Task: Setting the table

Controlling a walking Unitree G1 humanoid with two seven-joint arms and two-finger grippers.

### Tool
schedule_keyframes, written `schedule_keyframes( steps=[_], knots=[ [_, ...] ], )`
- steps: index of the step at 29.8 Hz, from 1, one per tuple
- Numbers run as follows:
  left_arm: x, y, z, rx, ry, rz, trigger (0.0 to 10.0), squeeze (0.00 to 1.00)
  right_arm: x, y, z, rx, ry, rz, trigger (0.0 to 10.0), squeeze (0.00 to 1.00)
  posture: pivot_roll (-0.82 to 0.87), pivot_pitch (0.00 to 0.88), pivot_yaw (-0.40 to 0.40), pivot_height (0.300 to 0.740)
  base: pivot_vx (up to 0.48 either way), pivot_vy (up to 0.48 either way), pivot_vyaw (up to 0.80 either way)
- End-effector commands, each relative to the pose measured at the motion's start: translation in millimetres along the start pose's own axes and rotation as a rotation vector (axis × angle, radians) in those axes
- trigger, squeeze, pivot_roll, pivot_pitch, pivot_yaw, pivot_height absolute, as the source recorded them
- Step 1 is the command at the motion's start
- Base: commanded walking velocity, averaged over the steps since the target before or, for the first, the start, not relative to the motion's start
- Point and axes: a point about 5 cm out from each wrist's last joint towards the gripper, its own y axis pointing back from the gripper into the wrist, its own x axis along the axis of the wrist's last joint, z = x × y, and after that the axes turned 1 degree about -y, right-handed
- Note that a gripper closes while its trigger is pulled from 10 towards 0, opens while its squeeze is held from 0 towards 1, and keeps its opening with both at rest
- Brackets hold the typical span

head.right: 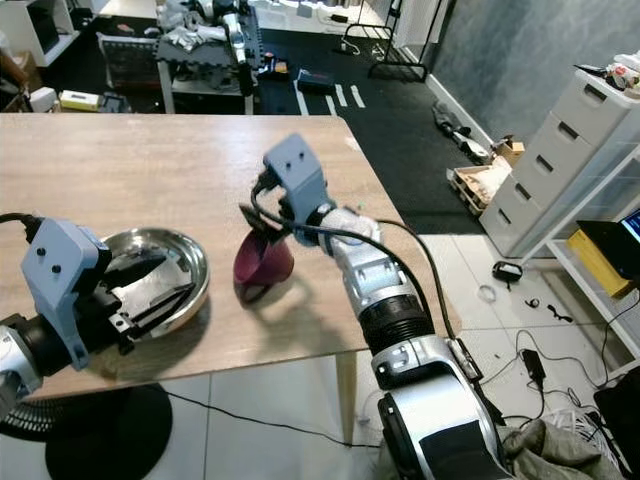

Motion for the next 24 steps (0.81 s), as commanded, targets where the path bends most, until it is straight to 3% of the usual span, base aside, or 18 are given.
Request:
schedule_keyframes(
  steps=[1,5,7,8,15,19,24],
  knots=[
    [-3,-1.5,0.4,0.002,0.003,-0.017,10.0,0.00,-5,5.1,0.7,0.001,-0.011,-0.014,10.0,0.00,0.14,0.066,-0.020,0.740,0.000,0.000,0.00],
    [-3,-1.8,0.5,0.003,0.004,-0.016,10.0,0.00,-4,9.5,1.6,0.000,0.031,-0.015,10.0,0.00,0.14,0.065,-0.018,0.740,0.000,0.000,0.00],
    [-3,-2.0,0.2,0.003,0.005,-0.016,10.0,0.00,-19,18.4,-1.8,0.007,0.167,-0.117,10.0,0.00,0.14,0.067,-0.018,0.740,0.000,0.000,0.00],
    [-3,-2.0,0.2,0.003,0.005,-0.017,10.0,0.00,-22,20.2,-3.1,0.010,0.188,-0.136,10.0,0.00,0.14,0.067,-0.018,0.740,0.000,0.000,0.00],
    [-4,-2.8,-1.0,0.008,0.005,-0.018,10.0,0.00,-30,20.3,-14.9,-0.022,0.144,-0.167,10.0,0.00,0.13,0.066,-0.017,0.740,0.000,0.000,0.00],
    [-4,-3.6,-1.2,0.016,0.003,-0.016,10.0,0.00,-45,13.6,-20.6,-0.168,0.092,-0.201,10.0,0.00,0.14,0.061,-0.017,0.740,0.000,0.000,0.00],
    [-4,-3.7,-1.6,0.020,0.001,-0.016,10.0,0.00,-48,13.5,-21.4,-0.184,0.098,-0.220,10.0,0.00,0.14,0.056,-0.019,0.740,0.000,0.000,0.00]
  ],
)
